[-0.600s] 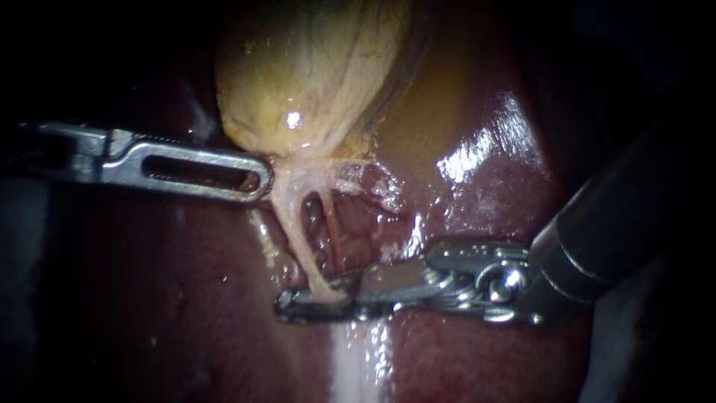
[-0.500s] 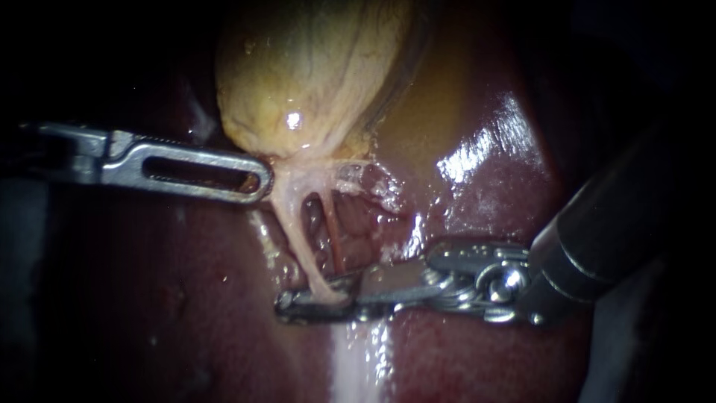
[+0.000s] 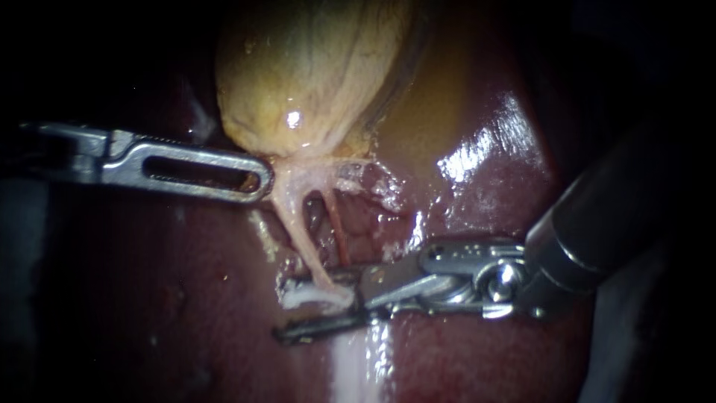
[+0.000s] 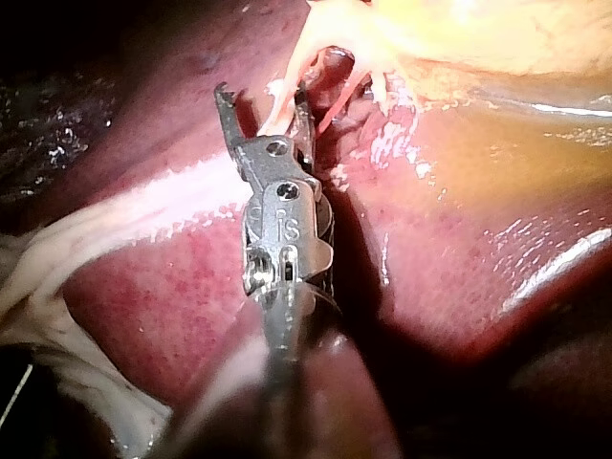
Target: Going back first clip left tube
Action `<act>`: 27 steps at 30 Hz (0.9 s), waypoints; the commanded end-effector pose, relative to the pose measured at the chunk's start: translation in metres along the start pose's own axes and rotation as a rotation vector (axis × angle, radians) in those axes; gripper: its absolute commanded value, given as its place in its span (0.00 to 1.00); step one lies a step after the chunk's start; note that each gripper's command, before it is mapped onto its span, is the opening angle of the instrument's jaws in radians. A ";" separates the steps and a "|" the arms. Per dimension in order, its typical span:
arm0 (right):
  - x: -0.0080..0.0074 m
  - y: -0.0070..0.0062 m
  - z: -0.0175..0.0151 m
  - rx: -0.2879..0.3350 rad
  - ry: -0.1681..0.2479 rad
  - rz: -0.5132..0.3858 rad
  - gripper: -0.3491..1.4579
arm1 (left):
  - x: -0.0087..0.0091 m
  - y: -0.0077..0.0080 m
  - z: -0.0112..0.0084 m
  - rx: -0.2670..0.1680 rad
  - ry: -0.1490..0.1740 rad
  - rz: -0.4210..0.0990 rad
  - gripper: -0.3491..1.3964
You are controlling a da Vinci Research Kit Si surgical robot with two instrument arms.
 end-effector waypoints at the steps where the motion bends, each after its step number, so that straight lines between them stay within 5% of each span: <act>1: 0.0003 0.0001 -0.0003 -0.001 0.001 -0.007 0.47 | 0.0000 0.0000 0.0000 0.000 -0.001 0.000 0.00; 15: 0.0001 -0.0002 -0.0035 0.030 -0.002 -0.017 0.47 | -0.0001 -0.0001 -0.0001 0.000 -0.001 0.001 0.00; 27: 0.0024 -0.0003 -0.0134 0.057 0.000 -0.084 0.47 | -0.0002 -0.0001 -0.0001 -0.001 -0.001 0.002 0.00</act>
